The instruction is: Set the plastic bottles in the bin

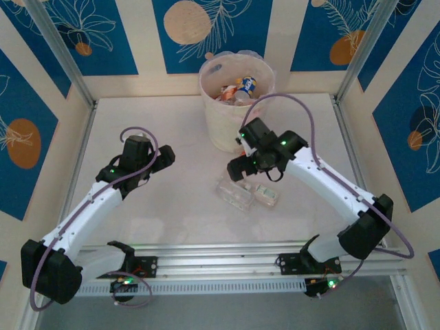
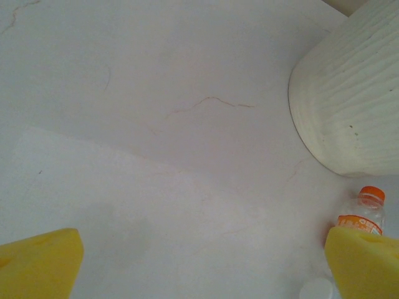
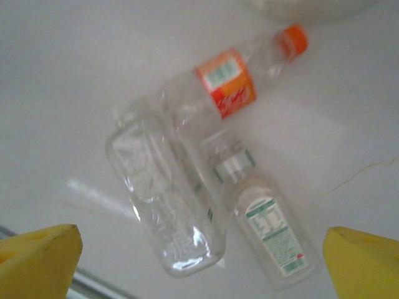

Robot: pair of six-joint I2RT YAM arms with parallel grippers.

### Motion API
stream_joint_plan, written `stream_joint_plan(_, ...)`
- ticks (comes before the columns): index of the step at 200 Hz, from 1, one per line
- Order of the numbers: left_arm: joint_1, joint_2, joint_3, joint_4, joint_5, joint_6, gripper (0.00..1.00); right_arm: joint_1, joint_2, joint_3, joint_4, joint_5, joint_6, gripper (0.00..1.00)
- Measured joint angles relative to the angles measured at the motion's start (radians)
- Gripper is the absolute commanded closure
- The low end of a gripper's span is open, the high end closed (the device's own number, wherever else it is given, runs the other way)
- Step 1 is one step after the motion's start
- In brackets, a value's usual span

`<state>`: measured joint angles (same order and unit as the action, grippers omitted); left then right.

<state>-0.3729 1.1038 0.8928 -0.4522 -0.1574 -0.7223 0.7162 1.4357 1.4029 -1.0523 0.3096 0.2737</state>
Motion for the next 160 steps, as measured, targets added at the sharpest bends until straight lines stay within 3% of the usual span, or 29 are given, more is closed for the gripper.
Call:
stream_joint_plan(69, 0.000, 0.000, 0.000, 0.003, 0.000, 0.000, 0.00, 0.127, 0.190, -0.027, -0.014, -0.003, -0.021, 0.04)
stream_joint_plan(160, 0.000, 0.007, 0.000, 0.003, -0.002, 0.016, 0.00, 0.132, 0.328, -0.017, -0.011, -0.001, -0.069, 0.11)
